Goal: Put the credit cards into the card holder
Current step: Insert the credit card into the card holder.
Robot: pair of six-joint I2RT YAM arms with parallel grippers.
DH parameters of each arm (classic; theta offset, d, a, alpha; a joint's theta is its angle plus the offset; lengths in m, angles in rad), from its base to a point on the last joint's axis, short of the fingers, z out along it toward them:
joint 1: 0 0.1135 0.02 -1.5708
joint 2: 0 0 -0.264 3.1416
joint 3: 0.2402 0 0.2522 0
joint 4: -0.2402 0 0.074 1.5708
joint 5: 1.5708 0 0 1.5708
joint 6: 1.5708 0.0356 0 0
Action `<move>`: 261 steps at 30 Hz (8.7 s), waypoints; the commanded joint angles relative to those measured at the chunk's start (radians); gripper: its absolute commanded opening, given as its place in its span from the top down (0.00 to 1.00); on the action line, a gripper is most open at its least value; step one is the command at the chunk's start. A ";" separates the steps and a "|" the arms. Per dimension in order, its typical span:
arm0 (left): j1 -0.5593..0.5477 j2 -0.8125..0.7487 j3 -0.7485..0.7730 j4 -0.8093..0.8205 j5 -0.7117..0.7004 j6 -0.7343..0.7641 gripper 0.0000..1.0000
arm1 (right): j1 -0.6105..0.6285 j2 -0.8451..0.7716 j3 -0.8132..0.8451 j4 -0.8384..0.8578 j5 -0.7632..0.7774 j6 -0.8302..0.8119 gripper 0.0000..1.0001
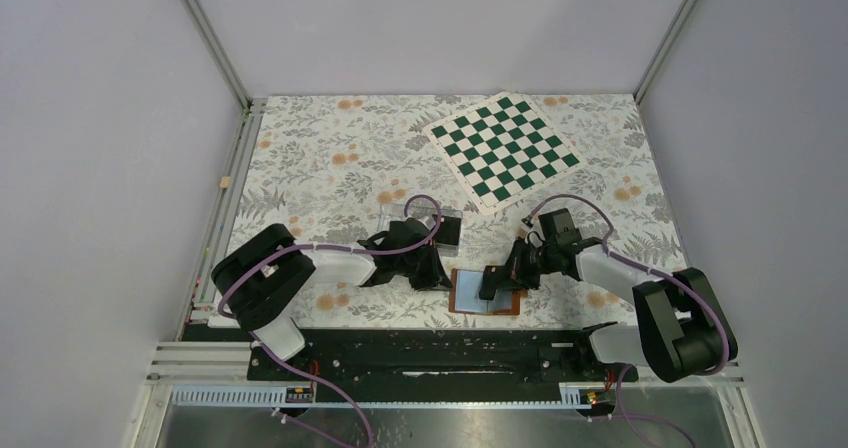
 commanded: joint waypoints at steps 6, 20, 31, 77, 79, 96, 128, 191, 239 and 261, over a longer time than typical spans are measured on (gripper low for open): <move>-0.001 0.030 -0.024 -0.019 -0.015 0.010 1.00 | -0.002 -0.059 0.112 -0.172 0.187 -0.110 1.00; -0.001 0.047 -0.012 -0.021 -0.005 0.019 1.00 | -0.009 0.053 0.137 -0.110 0.102 -0.114 1.00; -0.001 0.060 -0.004 -0.026 0.000 0.020 1.00 | -0.011 -0.020 -0.007 -0.034 0.004 -0.013 1.00; -0.002 0.067 0.009 -0.033 0.007 0.032 1.00 | 0.013 0.195 0.160 -0.293 0.029 -0.140 0.89; -0.002 0.065 0.009 -0.032 0.007 0.032 1.00 | 0.030 0.209 0.176 -0.290 0.029 -0.134 1.00; -0.002 0.069 0.009 -0.032 0.008 0.029 1.00 | 0.079 0.202 0.234 -0.369 0.137 -0.172 0.59; -0.022 -0.094 0.038 -0.196 -0.112 0.073 0.68 | 0.262 0.231 0.349 -0.401 0.242 -0.135 0.60; -0.120 0.078 0.219 -0.102 0.019 0.140 0.64 | 0.260 0.287 0.300 -0.395 0.240 -0.169 1.00; -0.127 0.083 0.198 -0.025 0.044 0.057 0.63 | 0.199 0.053 0.245 -0.544 0.480 -0.143 1.00; -0.130 0.089 0.259 -0.026 0.050 0.078 0.70 | 0.180 0.205 0.252 -0.489 0.395 -0.181 1.00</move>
